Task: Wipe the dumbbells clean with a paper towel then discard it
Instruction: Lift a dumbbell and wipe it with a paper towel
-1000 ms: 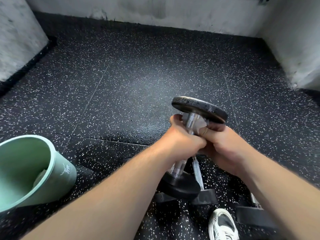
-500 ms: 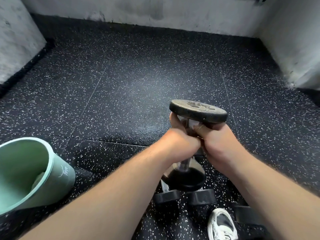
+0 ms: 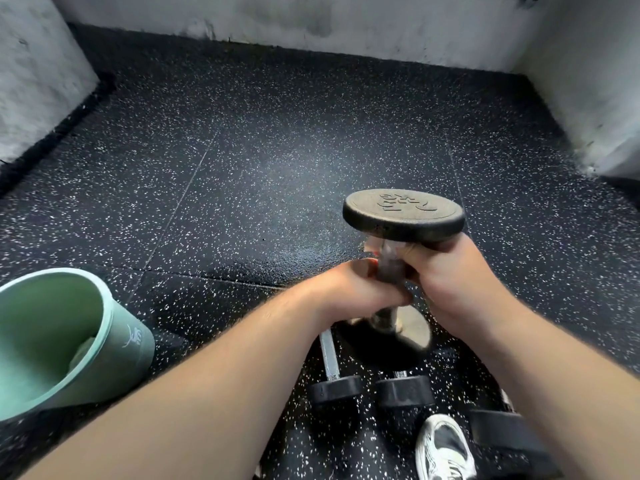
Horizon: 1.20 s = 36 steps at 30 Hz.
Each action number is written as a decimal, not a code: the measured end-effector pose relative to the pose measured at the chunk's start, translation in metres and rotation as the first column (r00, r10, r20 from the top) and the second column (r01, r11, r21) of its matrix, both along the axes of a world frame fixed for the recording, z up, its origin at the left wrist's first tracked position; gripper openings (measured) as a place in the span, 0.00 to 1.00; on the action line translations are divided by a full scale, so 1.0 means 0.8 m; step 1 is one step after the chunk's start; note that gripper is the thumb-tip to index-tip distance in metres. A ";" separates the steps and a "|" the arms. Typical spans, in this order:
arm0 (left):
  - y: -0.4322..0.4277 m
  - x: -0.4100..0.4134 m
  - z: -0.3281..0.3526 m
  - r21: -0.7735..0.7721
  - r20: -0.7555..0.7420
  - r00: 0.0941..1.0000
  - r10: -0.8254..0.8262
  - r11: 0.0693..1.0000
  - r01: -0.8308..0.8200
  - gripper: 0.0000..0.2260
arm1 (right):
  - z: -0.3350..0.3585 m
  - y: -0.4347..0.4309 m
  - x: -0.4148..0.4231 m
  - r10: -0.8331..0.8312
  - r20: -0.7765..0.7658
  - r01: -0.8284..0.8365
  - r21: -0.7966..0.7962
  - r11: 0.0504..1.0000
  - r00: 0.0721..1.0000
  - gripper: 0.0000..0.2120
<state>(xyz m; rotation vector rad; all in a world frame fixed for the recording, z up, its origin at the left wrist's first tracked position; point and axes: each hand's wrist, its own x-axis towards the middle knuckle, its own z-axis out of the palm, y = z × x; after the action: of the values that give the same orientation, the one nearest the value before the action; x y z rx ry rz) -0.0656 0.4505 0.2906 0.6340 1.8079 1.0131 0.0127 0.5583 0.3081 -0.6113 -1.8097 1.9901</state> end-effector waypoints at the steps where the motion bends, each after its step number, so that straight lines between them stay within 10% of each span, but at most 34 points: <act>1: 0.001 0.001 0.000 -0.017 0.000 1.000 0.008 1.000 -0.008 0.06 | 0.002 -0.003 0.000 0.005 -0.011 -0.005 -0.021 1.000 1.000 0.06; 14: 0.001 0.015 0.006 0.079 -0.140 0.981 0.132 0.989 -0.122 0.07 | 0.005 0.006 -0.006 0.038 0.025 -0.035 -0.099 0.994 0.999 0.15; 20: -0.008 0.014 0.017 0.064 0.025 0.984 0.179 0.982 -0.180 0.02 | 0.009 0.011 0.002 0.279 0.022 -0.271 -0.172 0.947 0.960 0.08; 23: -0.009 0.015 0.021 0.135 0.103 0.982 0.156 0.976 -0.170 0.17 | 0.008 0.015 0.006 0.348 0.008 -0.338 -0.219 0.915 0.938 0.09; 28: -0.008 0.015 0.028 0.155 0.148 0.977 0.155 0.972 -0.178 0.19 | 0.001 0.018 0.006 0.343 0.025 -0.321 -0.290 0.902 0.939 0.21; 36: 0.006 0.018 -0.003 -0.020 -0.046 0.951 0.305 0.952 -0.306 0.13 | -0.020 0.001 -0.001 0.108 0.240 -0.105 -0.027 0.994 0.965 0.05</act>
<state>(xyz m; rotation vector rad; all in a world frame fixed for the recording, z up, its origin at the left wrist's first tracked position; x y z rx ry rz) -0.0509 0.4552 0.2879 0.3652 1.9946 1.1840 0.0118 0.5589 0.2921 -0.8067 -2.0096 2.0755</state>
